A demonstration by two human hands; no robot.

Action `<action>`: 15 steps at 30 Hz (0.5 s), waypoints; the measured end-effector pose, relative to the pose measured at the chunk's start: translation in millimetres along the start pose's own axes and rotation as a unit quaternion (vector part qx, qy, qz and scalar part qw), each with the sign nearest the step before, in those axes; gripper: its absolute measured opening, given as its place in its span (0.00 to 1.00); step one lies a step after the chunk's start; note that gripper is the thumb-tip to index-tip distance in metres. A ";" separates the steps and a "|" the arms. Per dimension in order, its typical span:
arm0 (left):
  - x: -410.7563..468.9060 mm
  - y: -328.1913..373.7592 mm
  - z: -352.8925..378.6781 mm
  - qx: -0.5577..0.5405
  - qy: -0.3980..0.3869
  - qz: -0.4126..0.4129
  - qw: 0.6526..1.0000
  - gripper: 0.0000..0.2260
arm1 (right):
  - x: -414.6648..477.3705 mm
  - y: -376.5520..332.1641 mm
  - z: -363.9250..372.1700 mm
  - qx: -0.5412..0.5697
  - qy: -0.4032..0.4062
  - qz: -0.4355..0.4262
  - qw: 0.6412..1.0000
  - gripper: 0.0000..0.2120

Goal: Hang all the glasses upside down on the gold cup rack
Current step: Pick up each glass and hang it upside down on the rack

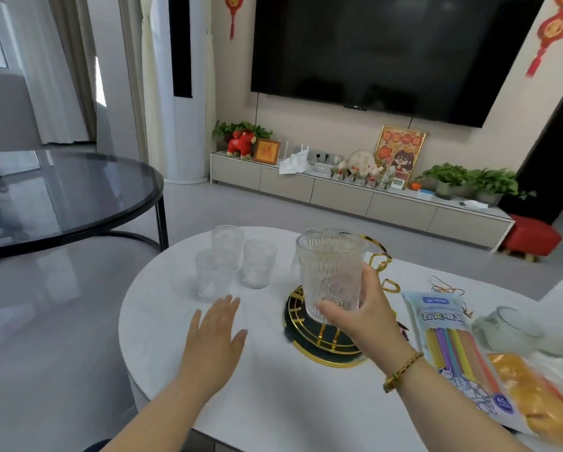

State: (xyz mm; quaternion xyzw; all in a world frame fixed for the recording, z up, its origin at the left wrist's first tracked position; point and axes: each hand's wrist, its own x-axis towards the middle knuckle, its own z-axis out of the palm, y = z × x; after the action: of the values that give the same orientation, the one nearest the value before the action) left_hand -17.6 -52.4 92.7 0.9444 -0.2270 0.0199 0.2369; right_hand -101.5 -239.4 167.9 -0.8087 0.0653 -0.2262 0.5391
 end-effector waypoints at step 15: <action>85.8 146.0 -25.9 -0.049 0.022 0.211 0.976 0.27 | 30.4 -18.2 -161.9 -0.174 0.158 0.081 0.969 0.34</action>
State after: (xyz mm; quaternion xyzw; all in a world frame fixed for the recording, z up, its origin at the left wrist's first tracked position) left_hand -2.9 -191.1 192.1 0.8617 -0.4166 0.0793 0.2784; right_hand -147.6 -378.9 244.5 -0.8362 0.2528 -0.2916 0.3897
